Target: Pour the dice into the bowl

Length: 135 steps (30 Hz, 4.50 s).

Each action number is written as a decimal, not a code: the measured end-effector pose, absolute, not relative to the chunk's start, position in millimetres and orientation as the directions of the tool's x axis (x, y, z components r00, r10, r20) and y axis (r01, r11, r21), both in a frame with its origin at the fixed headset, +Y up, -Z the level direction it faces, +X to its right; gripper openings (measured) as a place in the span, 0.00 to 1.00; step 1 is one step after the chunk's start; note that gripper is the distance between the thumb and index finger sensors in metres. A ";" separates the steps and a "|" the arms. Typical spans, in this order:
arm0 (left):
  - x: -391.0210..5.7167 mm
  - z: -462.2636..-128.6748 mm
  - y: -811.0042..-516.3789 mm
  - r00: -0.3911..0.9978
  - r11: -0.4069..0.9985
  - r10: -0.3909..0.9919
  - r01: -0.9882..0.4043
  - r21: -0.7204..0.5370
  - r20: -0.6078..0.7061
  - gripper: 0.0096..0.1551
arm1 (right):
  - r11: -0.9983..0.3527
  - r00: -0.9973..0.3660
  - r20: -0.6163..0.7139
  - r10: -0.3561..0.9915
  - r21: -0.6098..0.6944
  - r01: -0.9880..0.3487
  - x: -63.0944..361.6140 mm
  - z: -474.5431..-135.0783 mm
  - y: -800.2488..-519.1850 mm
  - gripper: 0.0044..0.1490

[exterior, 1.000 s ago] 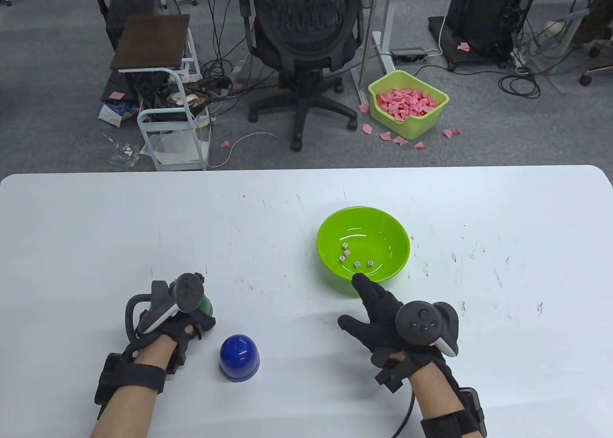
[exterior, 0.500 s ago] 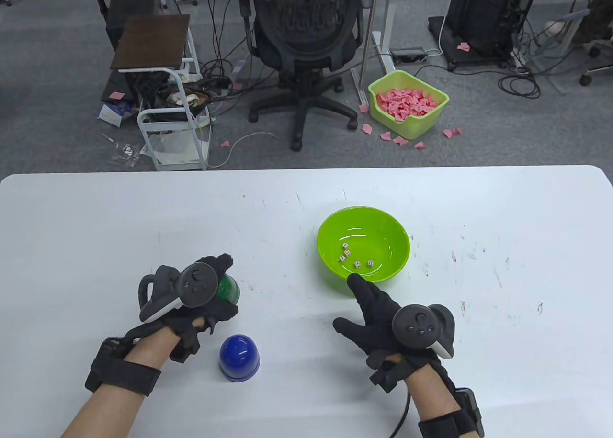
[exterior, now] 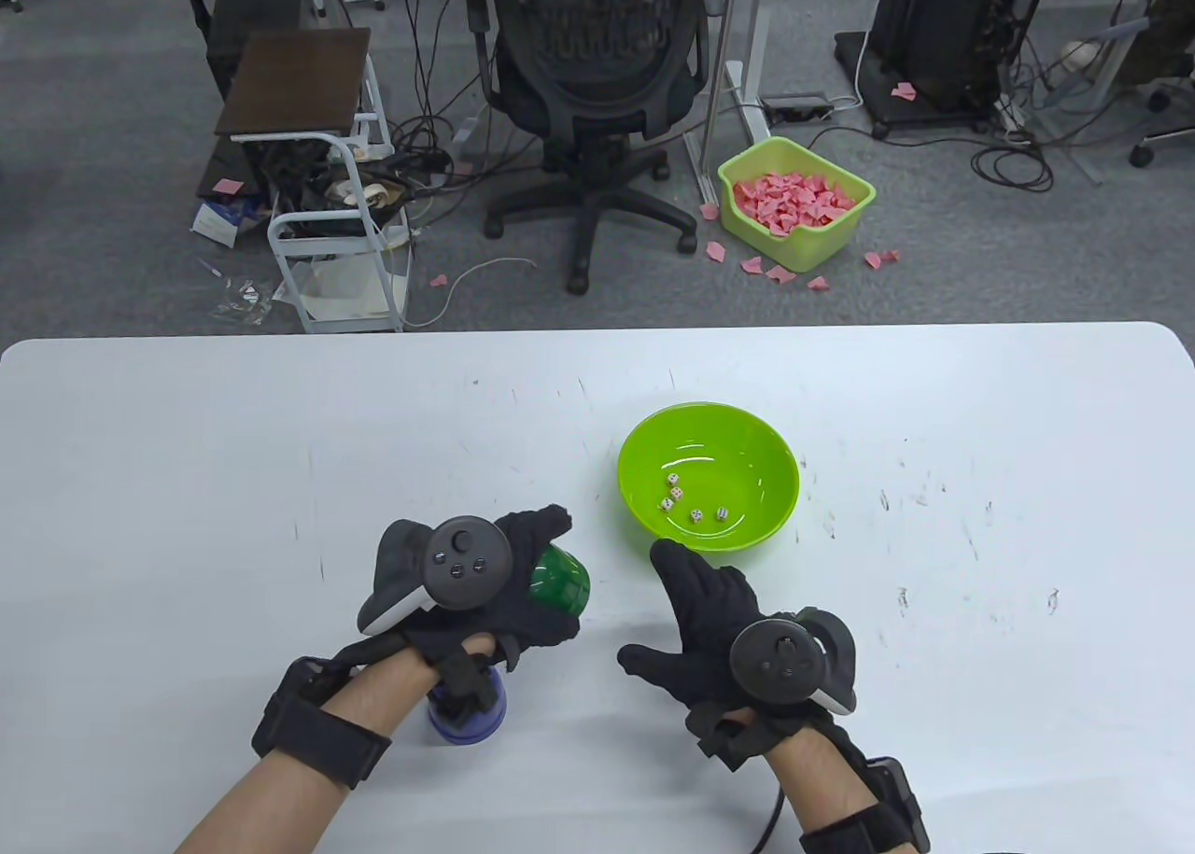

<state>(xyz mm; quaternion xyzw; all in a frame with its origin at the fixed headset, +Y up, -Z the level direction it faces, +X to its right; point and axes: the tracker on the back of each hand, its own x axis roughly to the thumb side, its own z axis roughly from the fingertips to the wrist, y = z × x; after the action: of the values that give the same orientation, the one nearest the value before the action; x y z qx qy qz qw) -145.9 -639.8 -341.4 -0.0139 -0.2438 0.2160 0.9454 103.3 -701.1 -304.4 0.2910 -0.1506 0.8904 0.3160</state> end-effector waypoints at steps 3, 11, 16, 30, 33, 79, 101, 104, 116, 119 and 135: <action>-133.0 -337.5 -640.3 0.768 0.893 0.444 -0.422 -0.157 0.462 0.64 | -0.753 -0.626 0.641 0.445 -0.110 -0.649 95.5 -299.7 -699.6 0.72; -104.3 -323.0 -643.2 0.717 0.855 0.514 -0.473 -0.213 0.472 0.65 | -0.729 -0.598 0.676 0.430 -0.131 -0.672 82.3 -291.9 -696.3 0.77; -99.2 -320.8 -644.9 0.719 0.856 0.513 -0.467 -0.220 0.469 0.66 | -0.719 -0.593 0.666 0.452 -0.122 -0.684 84.4 -291.2 -694.2 0.76; -97.8 -324.1 -638.4 0.717 0.863 0.471 -0.253 -0.437 0.514 0.68 | -0.695 -0.559 0.604 0.568 -0.012 -0.719 85.6 -297.7 -699.9 0.74; -104.2 -325.7 -632.6 0.698 0.884 0.456 -0.284 -0.371 0.553 0.66 | -0.684 -0.549 0.586 0.596 0.013 -0.729 88.0 -300.4 -702.0 0.74; -324.5 -382.2 -738.1 0.991 0.980 0.125 -0.114 -0.166 0.056 0.57 | -0.606 -0.526 0.527 0.668 -0.025 -0.795 119.1 -313.0 -702.9 0.72; -321.2 -381.5 -723.6 0.963 0.948 0.262 -0.246 -0.202 0.058 0.62 | -0.608 -0.529 0.522 0.670 -0.023 -0.793 117.3 -312.4 -702.8 0.72; -309.7 -378.8 -705.5 0.947 0.943 0.302 -0.280 -0.181 0.106 0.62 | -0.615 -0.534 0.521 0.666 -0.021 -0.788 116.3 -312.4 -703.2 0.73; -227.3 -354.2 -652.0 0.838 0.921 0.388 -0.342 -0.184 0.383 0.63 | -0.651 -0.553 0.525 0.647 0.004 -0.759 107.4 -311.1 -706.2 0.73; -204.8 -346.1 -644.9 0.805 0.921 0.391 -0.337 -0.197 0.446 0.62 | -0.665 -0.563 0.528 0.636 0.005 -0.747 104.8 -310.4 -706.6 0.73; -112.8 -324.0 -644.7 0.719 0.938 0.347 -0.247 -0.245 0.602 0.57 | -0.732 -0.597 0.582 0.553 -0.003 -0.681 88.8 -302.1 -703.5 0.73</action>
<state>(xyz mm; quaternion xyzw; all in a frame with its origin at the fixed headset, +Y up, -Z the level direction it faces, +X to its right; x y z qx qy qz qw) -112.8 -644.7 -324.0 -0.0736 -0.3385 0.1607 0.9242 88.8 -703.5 -302.1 0.2838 -0.1134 0.8862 0.3480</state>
